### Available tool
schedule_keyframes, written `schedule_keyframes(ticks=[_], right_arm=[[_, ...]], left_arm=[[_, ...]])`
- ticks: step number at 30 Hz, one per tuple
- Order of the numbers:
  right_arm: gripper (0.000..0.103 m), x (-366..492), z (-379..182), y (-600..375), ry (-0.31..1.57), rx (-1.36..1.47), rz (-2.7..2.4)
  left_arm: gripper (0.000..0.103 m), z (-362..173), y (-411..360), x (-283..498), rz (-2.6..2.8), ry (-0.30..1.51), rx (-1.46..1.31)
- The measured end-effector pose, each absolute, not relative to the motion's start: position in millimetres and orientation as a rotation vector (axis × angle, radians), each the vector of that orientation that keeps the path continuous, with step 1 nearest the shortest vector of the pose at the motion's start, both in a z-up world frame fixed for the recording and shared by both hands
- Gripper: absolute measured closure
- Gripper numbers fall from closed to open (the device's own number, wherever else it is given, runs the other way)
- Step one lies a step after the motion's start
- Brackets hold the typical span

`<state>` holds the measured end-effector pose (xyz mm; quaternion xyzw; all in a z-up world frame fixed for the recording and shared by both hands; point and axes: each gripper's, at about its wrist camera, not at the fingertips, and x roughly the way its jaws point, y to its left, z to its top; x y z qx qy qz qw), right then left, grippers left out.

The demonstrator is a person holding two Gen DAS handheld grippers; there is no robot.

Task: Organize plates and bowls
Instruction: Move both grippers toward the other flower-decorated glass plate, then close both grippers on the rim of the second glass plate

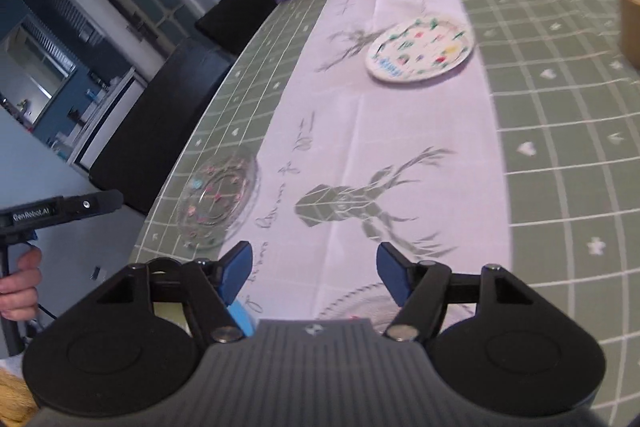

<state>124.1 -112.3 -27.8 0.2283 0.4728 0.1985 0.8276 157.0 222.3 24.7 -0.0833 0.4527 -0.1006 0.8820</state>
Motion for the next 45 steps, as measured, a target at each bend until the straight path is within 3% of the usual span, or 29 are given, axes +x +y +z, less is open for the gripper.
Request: schedule_keyframes(ticks=[5,10,26,37,45], right_arm=[[0.035,160.2,-39.3,-95.7,1.042,0.544,0.504],[0.035,190.6,-53.3,-84.4,0.963,0.637,0.553],[0.036,262.9,-119.3,-33.4,1.134,0.783,0.745],[0.06,275.4,-133.2,-24.5,1.158,0.863,0.726],[0.061,275.7,-131.5,-17.7,1.165,0.86,0.733]], left_arm=[[0.046,-5.0,251.2,180.8,-0.124,1.056,-0.205],[0.047,-29.9,282.2,204.0,-0.11,1.138,-0.349],[0.047,-71.9,301.1,248.1,-0.179,1.185,-0.495],[0.046,-72.4,284.4,252.1,-0.184,1.147,-0.471],[0.048,-77.9,294.4,252.5,-0.154,1.13,-0.595]])
